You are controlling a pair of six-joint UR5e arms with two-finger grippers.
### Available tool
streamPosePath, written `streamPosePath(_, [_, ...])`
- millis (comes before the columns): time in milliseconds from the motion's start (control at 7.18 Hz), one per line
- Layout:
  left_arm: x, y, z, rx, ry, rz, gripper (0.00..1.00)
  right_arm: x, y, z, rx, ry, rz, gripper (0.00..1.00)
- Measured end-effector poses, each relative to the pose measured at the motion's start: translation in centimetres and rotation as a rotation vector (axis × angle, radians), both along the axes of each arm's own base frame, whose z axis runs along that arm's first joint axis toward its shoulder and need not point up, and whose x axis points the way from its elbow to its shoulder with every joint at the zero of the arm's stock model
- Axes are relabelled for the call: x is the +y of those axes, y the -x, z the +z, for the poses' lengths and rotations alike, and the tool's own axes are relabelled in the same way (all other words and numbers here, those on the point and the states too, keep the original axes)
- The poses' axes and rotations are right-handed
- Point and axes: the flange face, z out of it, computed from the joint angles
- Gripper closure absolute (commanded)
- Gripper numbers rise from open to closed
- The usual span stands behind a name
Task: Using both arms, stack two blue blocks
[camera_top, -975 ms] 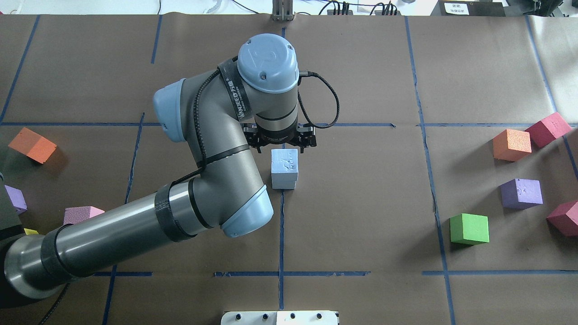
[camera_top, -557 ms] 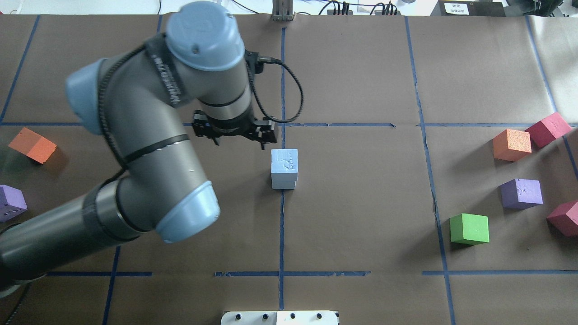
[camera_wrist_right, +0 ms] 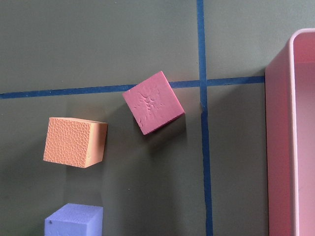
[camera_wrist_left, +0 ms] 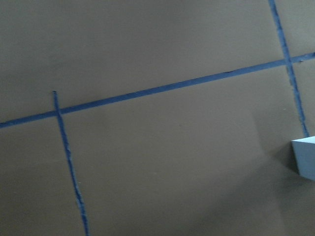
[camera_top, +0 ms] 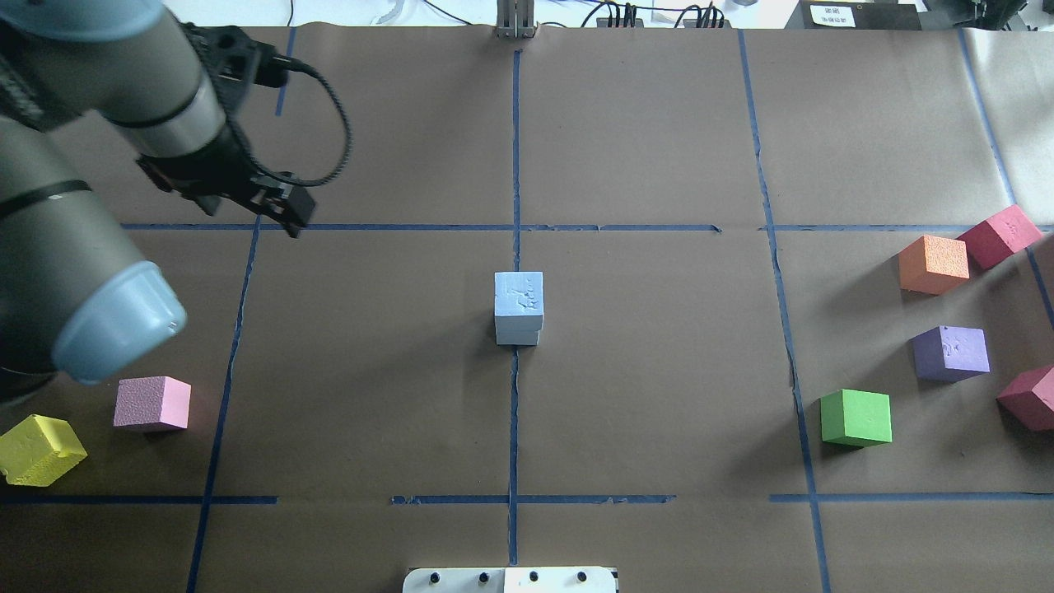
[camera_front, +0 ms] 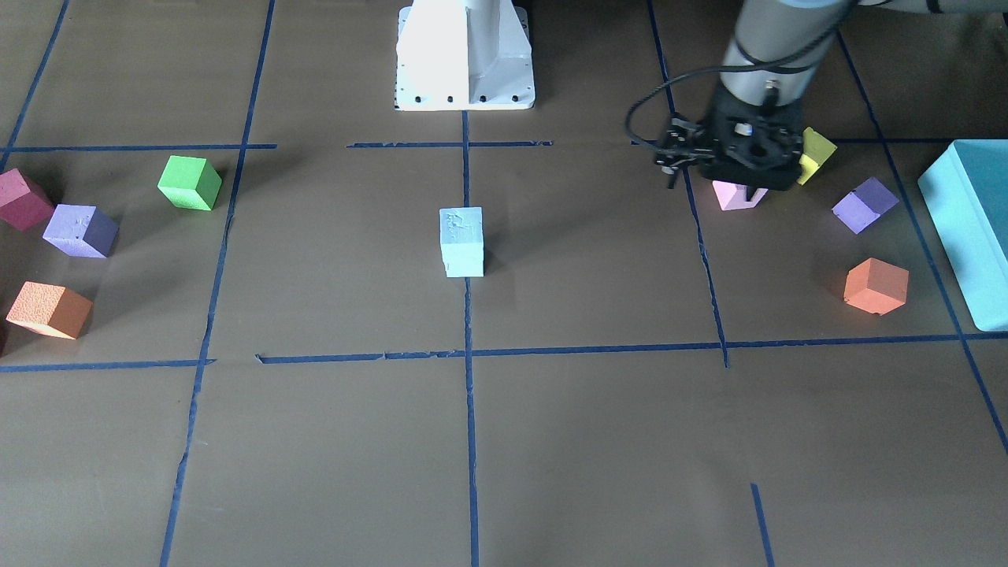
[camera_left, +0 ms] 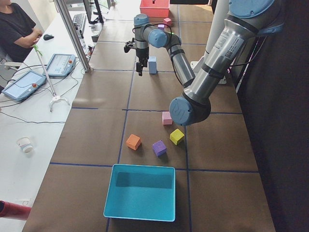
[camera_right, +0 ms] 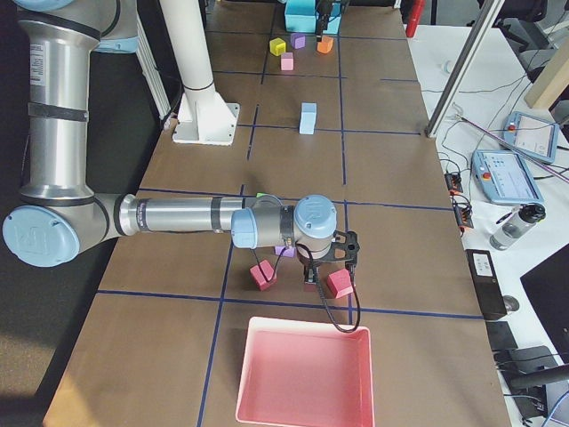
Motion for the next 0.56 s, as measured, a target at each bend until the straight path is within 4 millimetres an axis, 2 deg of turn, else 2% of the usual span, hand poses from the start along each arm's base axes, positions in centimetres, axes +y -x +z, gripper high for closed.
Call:
streamPosePath(279, [-2.1,11.5,9.7,-0.026,0.023,0.029,0.00,0.0,0.0,0.1,0.002,-0.015,0.001,0.00])
streamPosePath(557, [-2.1,22.3,22.1,-0.009,0.071,0.051,0.00,0.0,-0.1,0.2,0.003,-0.021,-0.002,0.00])
